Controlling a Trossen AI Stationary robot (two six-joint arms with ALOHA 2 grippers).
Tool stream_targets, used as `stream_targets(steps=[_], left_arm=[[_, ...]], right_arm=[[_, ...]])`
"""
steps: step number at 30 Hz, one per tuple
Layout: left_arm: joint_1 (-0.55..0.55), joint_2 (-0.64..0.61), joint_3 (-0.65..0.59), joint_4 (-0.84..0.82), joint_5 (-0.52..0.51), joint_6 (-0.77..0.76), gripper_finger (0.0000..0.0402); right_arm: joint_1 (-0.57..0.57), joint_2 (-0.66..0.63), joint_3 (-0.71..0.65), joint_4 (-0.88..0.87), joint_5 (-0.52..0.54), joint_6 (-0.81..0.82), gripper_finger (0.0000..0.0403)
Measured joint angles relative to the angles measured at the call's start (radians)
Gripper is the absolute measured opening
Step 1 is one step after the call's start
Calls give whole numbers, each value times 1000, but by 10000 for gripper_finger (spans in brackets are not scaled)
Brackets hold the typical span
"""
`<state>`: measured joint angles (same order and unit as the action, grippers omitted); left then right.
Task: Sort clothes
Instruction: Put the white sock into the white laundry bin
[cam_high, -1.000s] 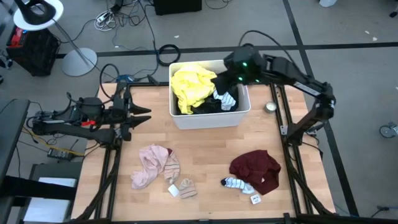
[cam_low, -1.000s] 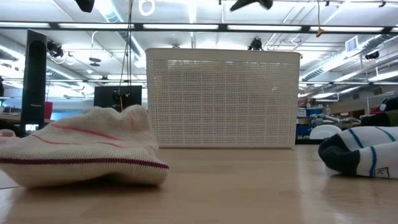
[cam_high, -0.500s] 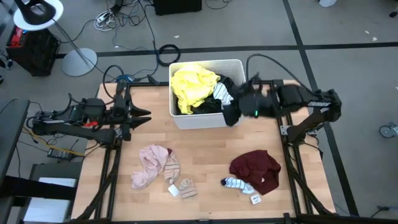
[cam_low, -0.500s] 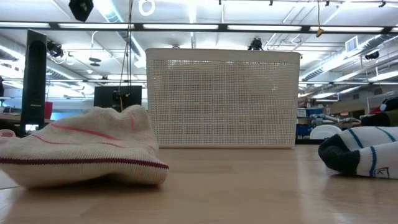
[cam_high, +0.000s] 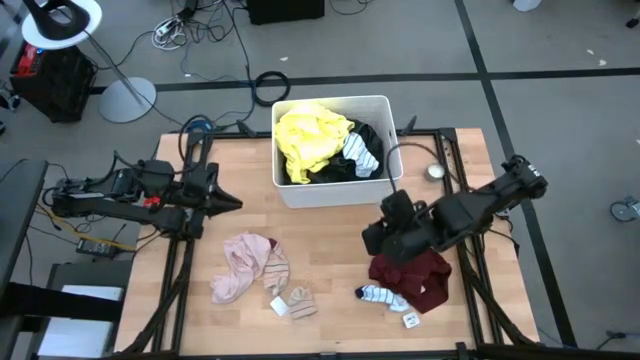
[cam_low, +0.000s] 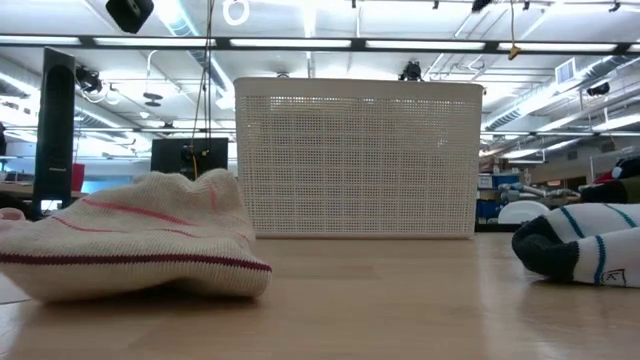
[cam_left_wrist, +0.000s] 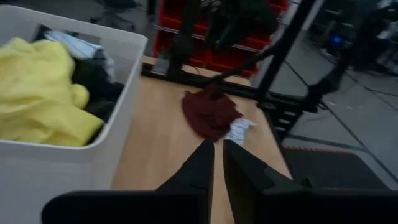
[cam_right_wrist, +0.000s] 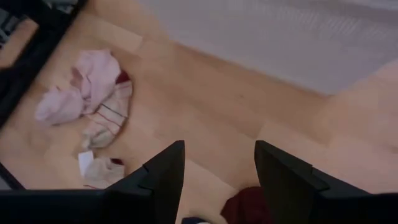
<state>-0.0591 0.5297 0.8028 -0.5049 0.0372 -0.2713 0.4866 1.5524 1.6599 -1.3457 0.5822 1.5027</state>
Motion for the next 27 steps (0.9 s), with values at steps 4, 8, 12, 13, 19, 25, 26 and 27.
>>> stream_targets(steps=[4, 8, 12, 13, 19, 25, 26, 27], left_arm=[[0, 13, 0, 3, 18, -86, 36], [0, 39, 0, 4, 16, -107, 49], [0, 98, 0, 14, -24, -129, 96], [0, 116, 0, 26, -47, -120, 110], [-5, 214, -1, 124, -97, -206, 149], [-99, 307, -1, 63, -96, -322, 128], [-122, 323, -1, 58, -105, -346, 124], [-145, 338, -1, 57, -119, -368, 120]], right_arm=[[22, 1, -80, 63, -11, 30, 194], [37, 0, -141, 140, -11, 27, 194], [53, 0, -177, 167, -43, 16, 194], [58, 0, -183, 167, -52, 11, 194], [102, 0, -215, 167, -59, -42, 194], [142, 0, -301, 190, -66, -49, 194], [150, 0, -319, 213, -74, -48, 194], [156, 0, -337, 238, -83, -51, 194]])
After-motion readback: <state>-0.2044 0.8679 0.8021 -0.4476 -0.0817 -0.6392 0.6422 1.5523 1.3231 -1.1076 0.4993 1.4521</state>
